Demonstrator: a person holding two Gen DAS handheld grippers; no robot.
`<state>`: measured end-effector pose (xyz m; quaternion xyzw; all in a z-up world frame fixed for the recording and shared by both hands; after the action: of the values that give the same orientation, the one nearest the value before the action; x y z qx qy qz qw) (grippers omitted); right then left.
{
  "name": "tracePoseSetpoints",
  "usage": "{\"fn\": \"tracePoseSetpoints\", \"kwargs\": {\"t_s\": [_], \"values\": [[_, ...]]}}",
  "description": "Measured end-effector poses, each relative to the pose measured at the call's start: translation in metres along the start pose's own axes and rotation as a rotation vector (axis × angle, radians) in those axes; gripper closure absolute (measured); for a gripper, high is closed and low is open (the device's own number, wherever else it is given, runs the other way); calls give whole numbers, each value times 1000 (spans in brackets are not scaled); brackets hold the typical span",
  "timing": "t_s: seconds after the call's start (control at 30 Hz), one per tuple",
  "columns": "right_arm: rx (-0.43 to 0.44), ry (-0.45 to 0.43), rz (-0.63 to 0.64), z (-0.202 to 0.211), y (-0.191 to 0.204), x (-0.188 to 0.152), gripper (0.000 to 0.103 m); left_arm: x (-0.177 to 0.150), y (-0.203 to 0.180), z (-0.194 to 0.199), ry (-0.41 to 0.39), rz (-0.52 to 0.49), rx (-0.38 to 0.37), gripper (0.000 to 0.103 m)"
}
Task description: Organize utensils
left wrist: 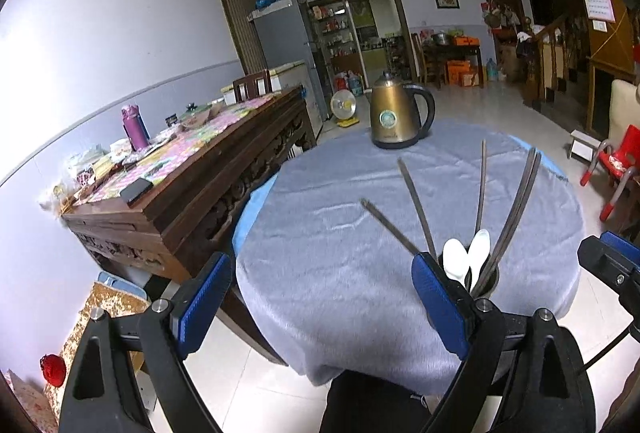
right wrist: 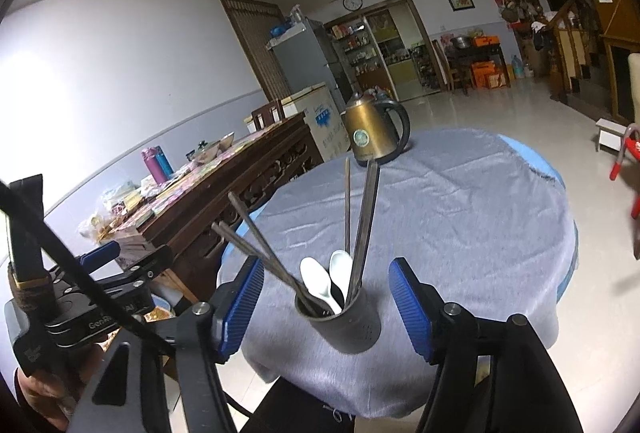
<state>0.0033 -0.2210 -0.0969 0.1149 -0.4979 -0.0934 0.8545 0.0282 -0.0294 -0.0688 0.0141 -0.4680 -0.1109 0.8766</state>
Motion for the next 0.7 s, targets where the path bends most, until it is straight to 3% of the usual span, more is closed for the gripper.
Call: {"fn": "tracePoseSetpoints", "kwargs": {"t_s": [0.3,0.7], "values": [[-34,57,2,-2,-4,-17,31,-36,-4,-19,99,11,-34,11],[-80,144,36,-21,9,-31,30,-48,5,-29,138,63,-52,11]]}}
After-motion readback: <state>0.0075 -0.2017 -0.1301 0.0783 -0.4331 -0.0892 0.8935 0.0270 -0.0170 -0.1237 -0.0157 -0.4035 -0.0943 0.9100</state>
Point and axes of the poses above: each gripper's, at about its wrist camera, not at the fingertips, and z roughly against the way its jaws point, y to its left, x to its top, the point moved 5 cm from there along -z, roughly the way its jaws point, and after that the axes turned 5 degrees about -x, right-handed, at the moved point
